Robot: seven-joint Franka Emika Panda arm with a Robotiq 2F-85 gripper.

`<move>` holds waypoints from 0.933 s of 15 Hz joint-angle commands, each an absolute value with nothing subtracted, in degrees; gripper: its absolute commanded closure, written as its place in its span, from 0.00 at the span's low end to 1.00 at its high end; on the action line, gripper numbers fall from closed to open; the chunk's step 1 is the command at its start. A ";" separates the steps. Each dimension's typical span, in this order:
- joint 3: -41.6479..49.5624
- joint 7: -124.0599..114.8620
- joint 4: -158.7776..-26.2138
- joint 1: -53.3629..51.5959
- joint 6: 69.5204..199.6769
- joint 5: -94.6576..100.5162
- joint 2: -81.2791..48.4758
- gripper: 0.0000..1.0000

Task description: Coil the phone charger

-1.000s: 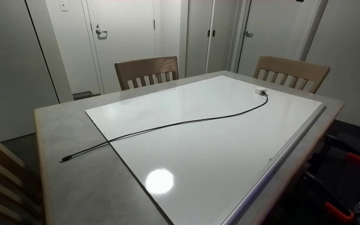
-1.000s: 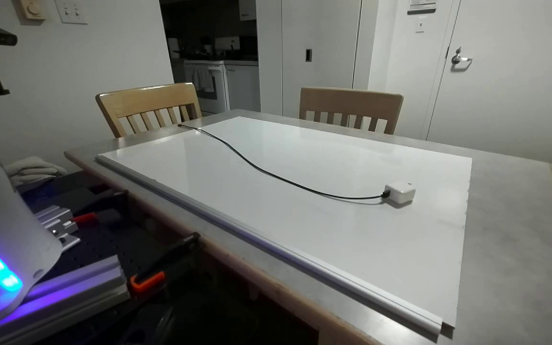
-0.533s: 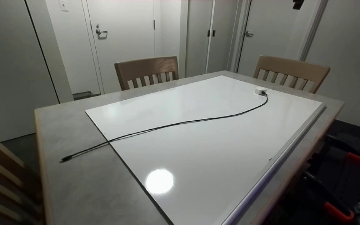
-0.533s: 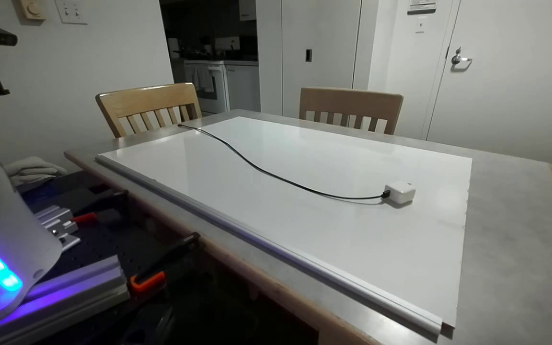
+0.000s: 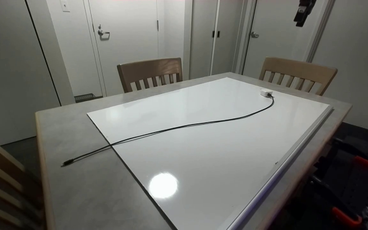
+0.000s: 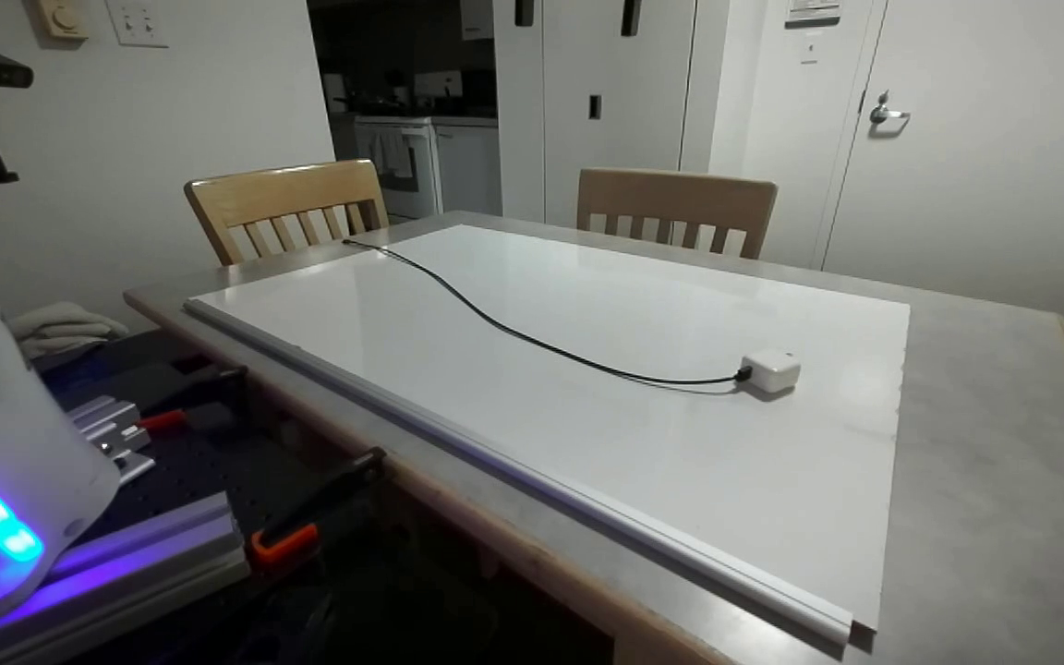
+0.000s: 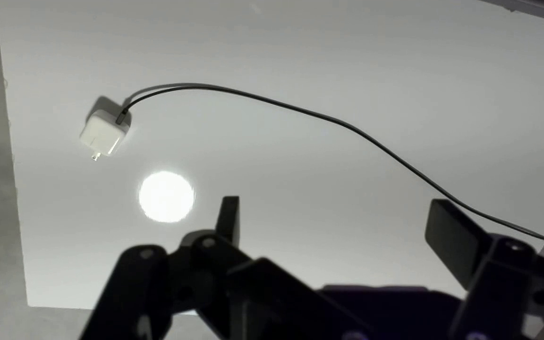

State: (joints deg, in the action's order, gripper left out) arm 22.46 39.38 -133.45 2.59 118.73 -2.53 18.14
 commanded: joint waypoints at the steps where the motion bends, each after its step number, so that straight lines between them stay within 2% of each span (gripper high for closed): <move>1: 20.66 40.21 -133.36 4.75 119.06 -3.58 17.44 0.00; 8: 20.70 39.89 -131.89 5.78 121.51 -1.63 12.91 0.00; 14: 21.30 41.25 -128.47 8.12 126.61 -3.28 3.23 0.00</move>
State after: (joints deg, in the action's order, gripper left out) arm 22.09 39.48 -131.72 5.90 124.10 -1.80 9.73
